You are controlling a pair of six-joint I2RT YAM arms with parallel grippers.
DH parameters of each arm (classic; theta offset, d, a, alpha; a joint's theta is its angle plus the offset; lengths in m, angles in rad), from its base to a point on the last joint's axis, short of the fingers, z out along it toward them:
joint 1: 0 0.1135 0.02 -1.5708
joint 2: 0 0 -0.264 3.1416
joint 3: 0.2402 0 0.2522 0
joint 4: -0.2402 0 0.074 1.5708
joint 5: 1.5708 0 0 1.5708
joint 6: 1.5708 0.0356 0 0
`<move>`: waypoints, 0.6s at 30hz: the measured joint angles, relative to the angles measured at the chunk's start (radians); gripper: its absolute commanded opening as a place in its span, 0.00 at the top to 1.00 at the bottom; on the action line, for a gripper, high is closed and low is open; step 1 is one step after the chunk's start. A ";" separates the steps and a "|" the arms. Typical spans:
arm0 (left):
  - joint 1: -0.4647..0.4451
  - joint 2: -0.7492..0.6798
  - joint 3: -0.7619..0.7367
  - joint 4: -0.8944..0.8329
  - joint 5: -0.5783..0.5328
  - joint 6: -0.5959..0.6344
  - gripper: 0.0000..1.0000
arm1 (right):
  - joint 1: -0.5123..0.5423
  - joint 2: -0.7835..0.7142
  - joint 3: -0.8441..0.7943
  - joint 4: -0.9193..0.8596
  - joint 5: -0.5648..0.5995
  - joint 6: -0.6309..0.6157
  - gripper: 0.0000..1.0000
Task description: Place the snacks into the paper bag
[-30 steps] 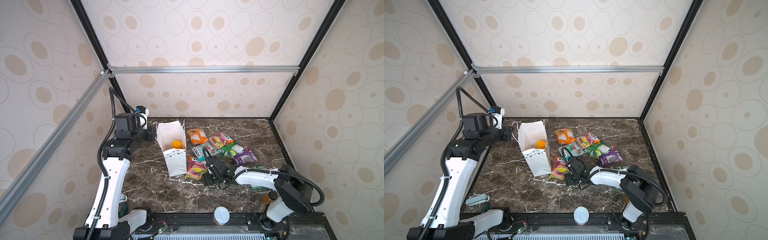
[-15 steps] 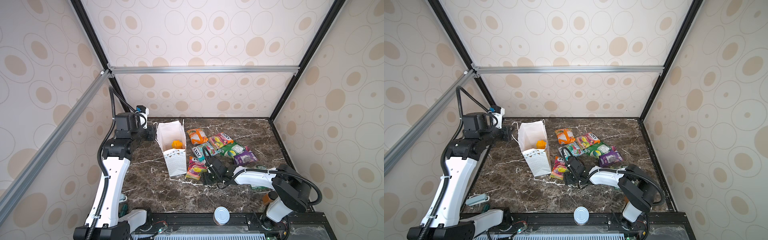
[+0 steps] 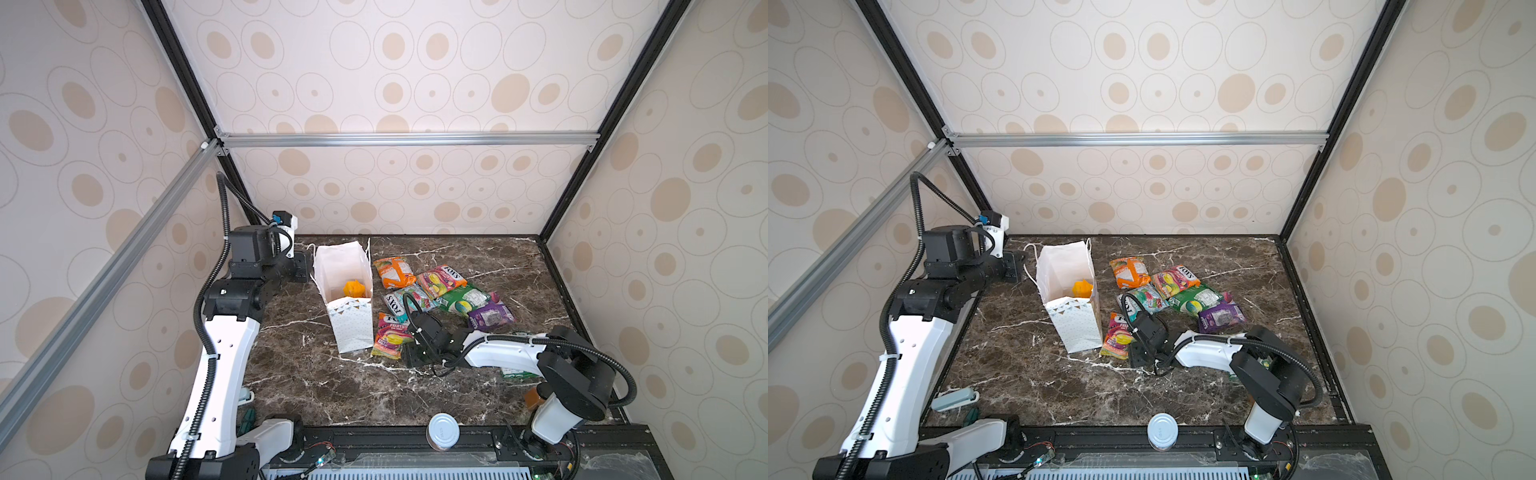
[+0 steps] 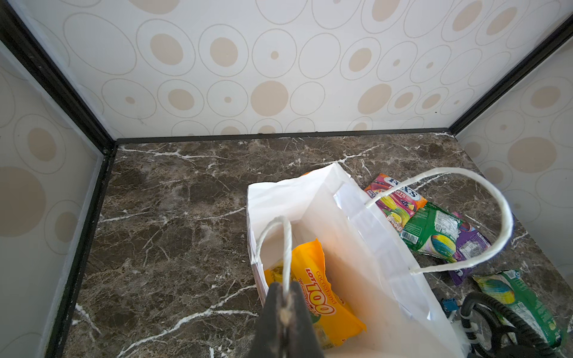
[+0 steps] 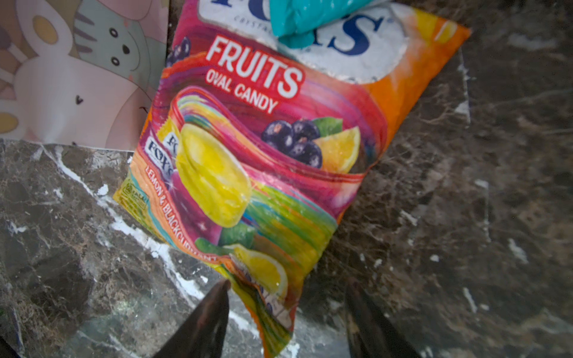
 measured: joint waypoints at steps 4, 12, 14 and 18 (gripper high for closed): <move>0.000 0.000 0.000 0.000 0.000 0.000 1.00 | -0.001 0.007 0.000 0.005 -0.001 0.007 0.46; -0.001 0.000 0.000 0.000 -0.001 0.000 1.00 | -0.001 0.027 0.000 0.041 -0.008 0.021 0.64; -0.001 0.000 0.000 0.000 -0.002 0.000 1.00 | -0.001 0.032 0.000 0.048 -0.010 0.024 0.70; -0.002 0.000 0.000 0.000 -0.003 0.000 1.00 | -0.001 0.036 0.000 0.048 -0.007 0.030 0.78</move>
